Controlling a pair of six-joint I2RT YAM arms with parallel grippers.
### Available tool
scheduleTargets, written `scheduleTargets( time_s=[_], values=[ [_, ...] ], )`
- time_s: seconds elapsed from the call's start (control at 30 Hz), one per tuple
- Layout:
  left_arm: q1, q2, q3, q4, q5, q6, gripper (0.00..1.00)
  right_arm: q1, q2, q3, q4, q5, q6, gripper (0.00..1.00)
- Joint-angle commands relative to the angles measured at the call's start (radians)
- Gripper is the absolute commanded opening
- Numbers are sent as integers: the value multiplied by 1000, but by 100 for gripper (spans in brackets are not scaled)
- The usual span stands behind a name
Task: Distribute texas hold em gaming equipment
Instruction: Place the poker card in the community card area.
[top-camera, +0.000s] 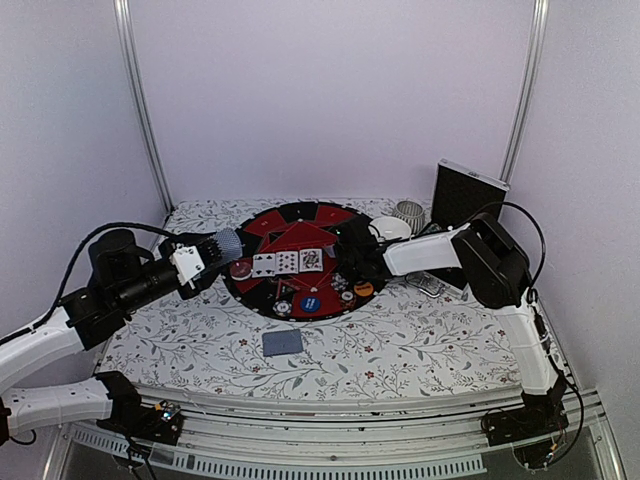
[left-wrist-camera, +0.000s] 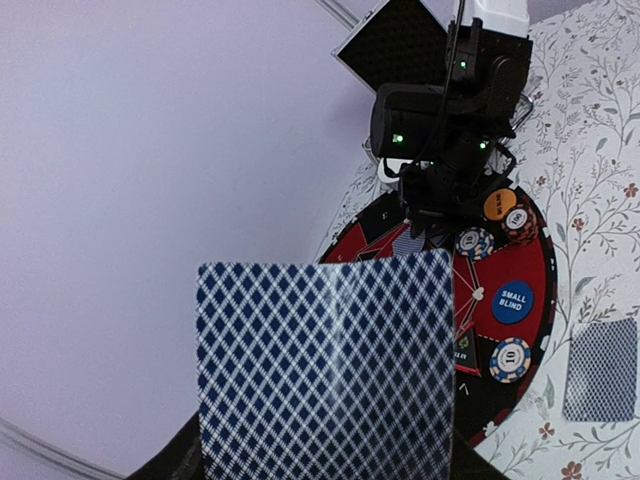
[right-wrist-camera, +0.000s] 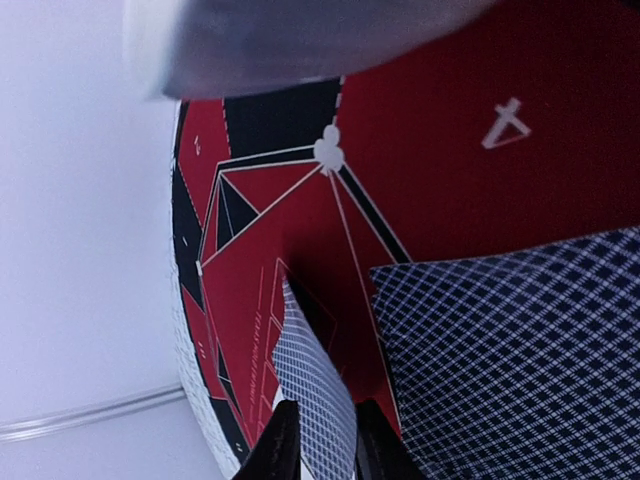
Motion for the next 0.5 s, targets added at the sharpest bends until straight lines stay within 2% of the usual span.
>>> scheduleTargets(
  time_s=[0.0,0.47],
  values=[
    [5,-18,4,21,-1,-6,54,9,5,-11,-1,-15,11,26],
    [7,-22,5,17,-4,-6,54,33,-41,-14,38,-74,-25,34]
  ],
)
